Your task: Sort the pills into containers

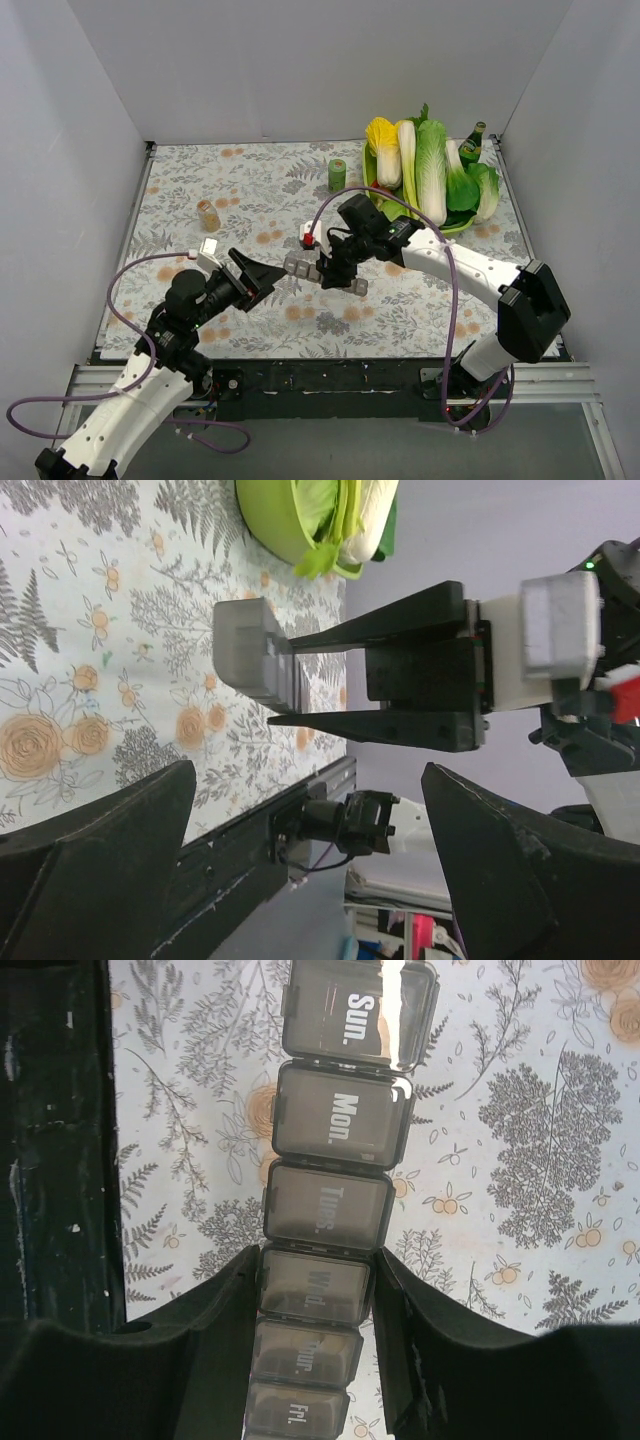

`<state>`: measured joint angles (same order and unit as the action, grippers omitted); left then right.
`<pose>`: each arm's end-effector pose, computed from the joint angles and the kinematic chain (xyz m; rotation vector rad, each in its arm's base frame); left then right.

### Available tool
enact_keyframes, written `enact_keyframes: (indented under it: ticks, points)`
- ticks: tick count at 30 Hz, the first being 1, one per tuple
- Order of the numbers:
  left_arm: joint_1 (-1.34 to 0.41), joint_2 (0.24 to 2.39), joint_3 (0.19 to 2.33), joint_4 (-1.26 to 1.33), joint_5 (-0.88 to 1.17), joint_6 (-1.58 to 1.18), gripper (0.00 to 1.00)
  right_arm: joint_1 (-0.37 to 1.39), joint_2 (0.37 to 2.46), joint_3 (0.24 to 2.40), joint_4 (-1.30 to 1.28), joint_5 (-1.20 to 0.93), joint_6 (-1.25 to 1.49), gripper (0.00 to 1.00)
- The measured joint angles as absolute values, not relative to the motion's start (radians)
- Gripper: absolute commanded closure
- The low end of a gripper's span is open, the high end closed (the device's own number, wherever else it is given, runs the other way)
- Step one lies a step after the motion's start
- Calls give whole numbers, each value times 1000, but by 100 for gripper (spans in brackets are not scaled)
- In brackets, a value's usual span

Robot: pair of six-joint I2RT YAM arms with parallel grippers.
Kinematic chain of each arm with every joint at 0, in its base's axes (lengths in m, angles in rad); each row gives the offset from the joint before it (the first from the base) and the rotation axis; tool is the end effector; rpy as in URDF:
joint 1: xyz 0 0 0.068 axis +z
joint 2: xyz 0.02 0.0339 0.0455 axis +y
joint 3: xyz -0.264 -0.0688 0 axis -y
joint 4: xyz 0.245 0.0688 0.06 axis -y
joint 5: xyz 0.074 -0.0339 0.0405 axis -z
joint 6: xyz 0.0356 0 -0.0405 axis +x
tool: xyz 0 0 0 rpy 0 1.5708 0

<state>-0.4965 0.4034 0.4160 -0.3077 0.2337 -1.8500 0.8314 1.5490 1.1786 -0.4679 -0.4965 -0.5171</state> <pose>0.1063 -0.0670 0.2486 -1.2854 1.9200 -1.6777 0.2131 0.2588 0.2664 -1.6765 1.7249 0.7431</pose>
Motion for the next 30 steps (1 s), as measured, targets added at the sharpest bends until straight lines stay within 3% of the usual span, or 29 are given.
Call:
enact_keyframes:
  ticks: [16,30]
  points:
    - [-496,482,320,-90,390,-1939,10,839,1496,1163,-471,-618,-555,79]
    - [-496,620,320,-51,400,-1922,29,879,1496,1163,-478,-635,-577,79]
